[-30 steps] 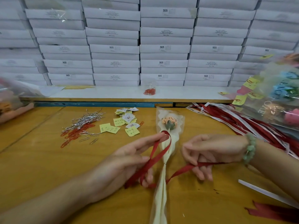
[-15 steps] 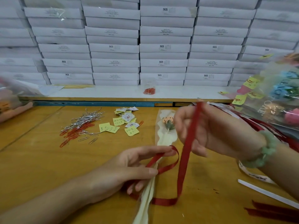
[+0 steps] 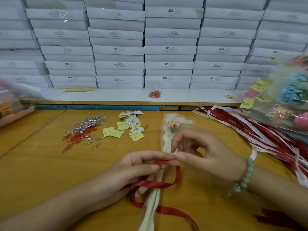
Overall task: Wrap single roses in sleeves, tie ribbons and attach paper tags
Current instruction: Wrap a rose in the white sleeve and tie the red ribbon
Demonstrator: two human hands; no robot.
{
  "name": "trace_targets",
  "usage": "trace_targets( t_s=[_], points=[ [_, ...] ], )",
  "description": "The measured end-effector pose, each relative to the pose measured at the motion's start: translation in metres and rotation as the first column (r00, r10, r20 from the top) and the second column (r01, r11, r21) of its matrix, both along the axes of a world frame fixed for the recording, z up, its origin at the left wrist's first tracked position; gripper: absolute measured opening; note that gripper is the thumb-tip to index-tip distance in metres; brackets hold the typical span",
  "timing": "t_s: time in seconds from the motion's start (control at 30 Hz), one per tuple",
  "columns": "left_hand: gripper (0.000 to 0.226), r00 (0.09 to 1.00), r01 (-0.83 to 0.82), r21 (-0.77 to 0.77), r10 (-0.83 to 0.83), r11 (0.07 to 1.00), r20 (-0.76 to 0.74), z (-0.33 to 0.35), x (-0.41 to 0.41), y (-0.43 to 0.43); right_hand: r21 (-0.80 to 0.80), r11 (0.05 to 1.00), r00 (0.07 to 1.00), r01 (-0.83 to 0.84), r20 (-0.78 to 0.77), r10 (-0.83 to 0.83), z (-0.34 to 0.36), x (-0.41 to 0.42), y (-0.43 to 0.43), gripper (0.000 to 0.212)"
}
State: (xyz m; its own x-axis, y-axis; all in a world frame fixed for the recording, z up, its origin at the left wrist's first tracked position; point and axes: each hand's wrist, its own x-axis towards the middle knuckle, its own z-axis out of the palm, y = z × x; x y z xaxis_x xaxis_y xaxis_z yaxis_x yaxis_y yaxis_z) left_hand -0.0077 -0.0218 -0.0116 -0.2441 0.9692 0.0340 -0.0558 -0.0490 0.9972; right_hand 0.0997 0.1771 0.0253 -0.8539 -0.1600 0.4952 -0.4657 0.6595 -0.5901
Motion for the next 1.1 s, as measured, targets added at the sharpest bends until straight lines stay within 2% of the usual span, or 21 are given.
trace_targets(
  t_s=[0.07,0.17,0.23,0.3,0.37,0.47,0.63,0.73,0.8,0.93,1.0,1.03,1.1],
  points=[
    [0.034,0.997,-0.041,0.001,0.041,0.999,0.070,0.000,0.001,0.002,0.058,0.997,0.998,-0.050,-0.027,0.051,0.005,0.003,-0.003,0.027],
    [0.036,0.990,-0.055,0.036,0.050,0.998,0.135,0.000,0.002,0.002,0.219,0.958,0.973,-0.186,0.175,0.149,0.013,0.007,-0.013,0.027],
    [0.037,0.988,-0.061,0.056,0.052,0.997,0.148,0.000,0.003,0.003,0.421,0.865,0.941,-0.274,0.304,0.150,0.014,0.010,-0.023,0.030],
    [0.039,0.982,-0.095,0.049,0.085,0.994,0.169,0.000,0.002,0.003,0.566,0.754,0.922,-0.333,0.361,0.136,0.013,0.012,-0.032,0.025],
    [0.044,0.976,-0.110,0.046,0.099,0.993,0.193,-0.001,0.002,0.003,0.592,0.721,0.907,-0.359,0.402,0.122,0.012,0.015,-0.037,0.014],
    [0.050,0.977,-0.102,0.075,0.086,0.992,0.193,-0.002,0.001,0.003,0.594,0.731,0.896,-0.335,0.440,0.053,0.016,0.017,-0.039,0.003],
    [0.054,0.992,-0.082,0.067,0.075,0.994,0.101,-0.003,0.001,0.003,0.413,0.872,0.841,-0.264,0.541,-0.001,0.020,0.015,-0.032,0.008],
    [0.051,0.995,-0.077,0.059,0.073,0.995,0.067,-0.002,0.001,0.004,0.083,0.974,0.692,-0.210,0.716,0.088,0.023,0.011,-0.023,0.015],
    [0.050,0.996,-0.080,0.041,0.078,0.996,0.053,-0.003,0.001,0.004,-0.183,0.970,0.593,-0.161,0.767,0.244,0.025,0.008,-0.018,0.016],
    [0.047,0.997,-0.079,-0.017,0.079,0.997,0.026,-0.002,0.002,0.001,-0.559,0.829,0.532,0.027,0.710,0.462,0.022,0.005,-0.010,0.009],
    [0.044,0.996,-0.085,-0.031,0.086,0.996,0.023,-0.003,0.002,0.001,-0.615,0.785,0.541,0.076,0.687,0.485,0.023,0.004,-0.008,0.004],
    [0.044,0.995,-0.090,-0.021,0.091,0.996,0.036,-0.005,0.002,0.002,-0.595,0.800,0.559,0.079,0.691,0.459,0.027,0.005,-0.009,0.005],
    [0.043,0.993,-0.099,0.015,0.098,0.995,0.059,-0.007,0.001,0.004,-0.403,0.915,0.580,0.018,0.750,0.318,0.034,0.008,-0.012,0.011]
  ],
)
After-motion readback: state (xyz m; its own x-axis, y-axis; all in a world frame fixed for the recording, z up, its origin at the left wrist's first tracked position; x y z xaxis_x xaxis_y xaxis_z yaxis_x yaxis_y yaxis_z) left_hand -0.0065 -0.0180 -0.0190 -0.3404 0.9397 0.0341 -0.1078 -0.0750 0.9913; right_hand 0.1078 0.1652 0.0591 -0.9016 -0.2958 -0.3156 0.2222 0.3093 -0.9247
